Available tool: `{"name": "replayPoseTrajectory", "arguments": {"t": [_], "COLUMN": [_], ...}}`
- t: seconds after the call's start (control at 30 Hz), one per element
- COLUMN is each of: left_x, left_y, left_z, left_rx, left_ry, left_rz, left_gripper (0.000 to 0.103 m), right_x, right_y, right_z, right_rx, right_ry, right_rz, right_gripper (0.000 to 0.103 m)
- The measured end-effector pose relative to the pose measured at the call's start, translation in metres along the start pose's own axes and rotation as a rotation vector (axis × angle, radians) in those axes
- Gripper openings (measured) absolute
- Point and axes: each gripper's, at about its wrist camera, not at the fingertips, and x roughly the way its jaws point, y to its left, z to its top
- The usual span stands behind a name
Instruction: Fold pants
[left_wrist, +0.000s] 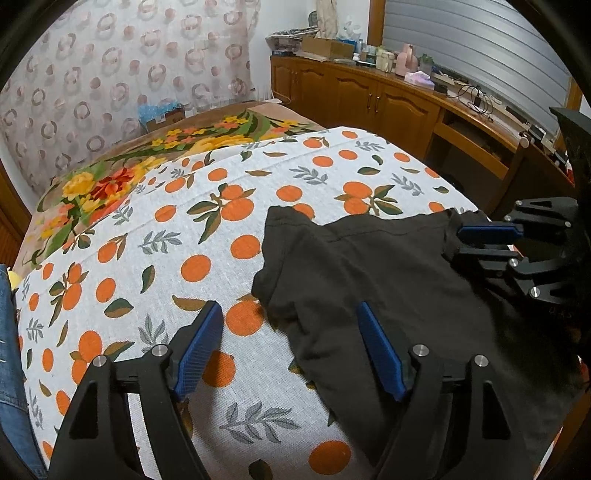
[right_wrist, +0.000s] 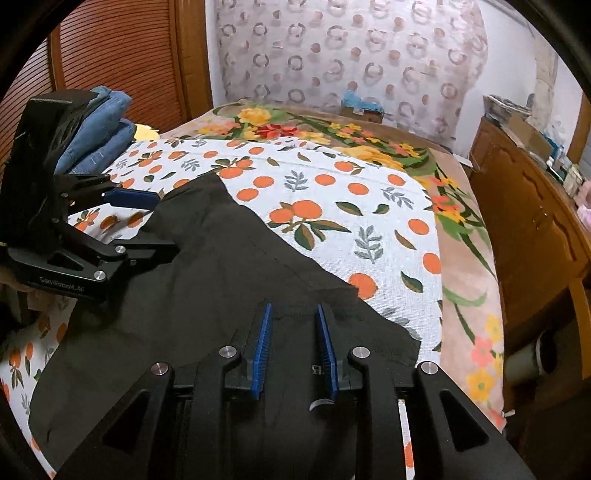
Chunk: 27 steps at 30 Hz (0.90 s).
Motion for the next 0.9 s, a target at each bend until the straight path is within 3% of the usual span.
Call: {"name": "replayPoseTrajectory", "arguments": {"t": [0.27,0.33,0.43,0.57,0.77,0.9], "left_x": [0.000,0.000,0.000,0.000,0.000,-0.006], "left_y": [0.000,0.000,0.000,0.000,0.000,0.000], "left_z": [-0.001,-0.001,-0.001,-0.001,0.000,-0.002], "left_rx": [0.001,0.001,0.000,0.001,-0.001,-0.012], "left_ry": [-0.006,-0.006,-0.006,-0.006,-0.003,0.010], "left_rz": [0.000,-0.001,-0.001,0.000,0.001,0.028], "left_gripper": [0.078,0.078,0.078,0.079,0.079,0.079], "right_x": [-0.001,-0.002,-0.009,-0.022,-0.023,-0.027], "right_y": [0.004,0.001,-0.010,-0.033,-0.058,-0.060], "right_z": [0.000,-0.001,-0.003,-0.009,-0.022,-0.024], "right_rx": [-0.036,-0.026,0.019,0.104,0.199,0.235], "right_ry": [0.002,-0.007,-0.032,-0.062,-0.025,-0.020], "right_rz": [-0.011,-0.009,-0.017,-0.077,-0.148,-0.147], "right_gripper": [0.026,0.006,0.005,0.004,0.004,0.014]}}
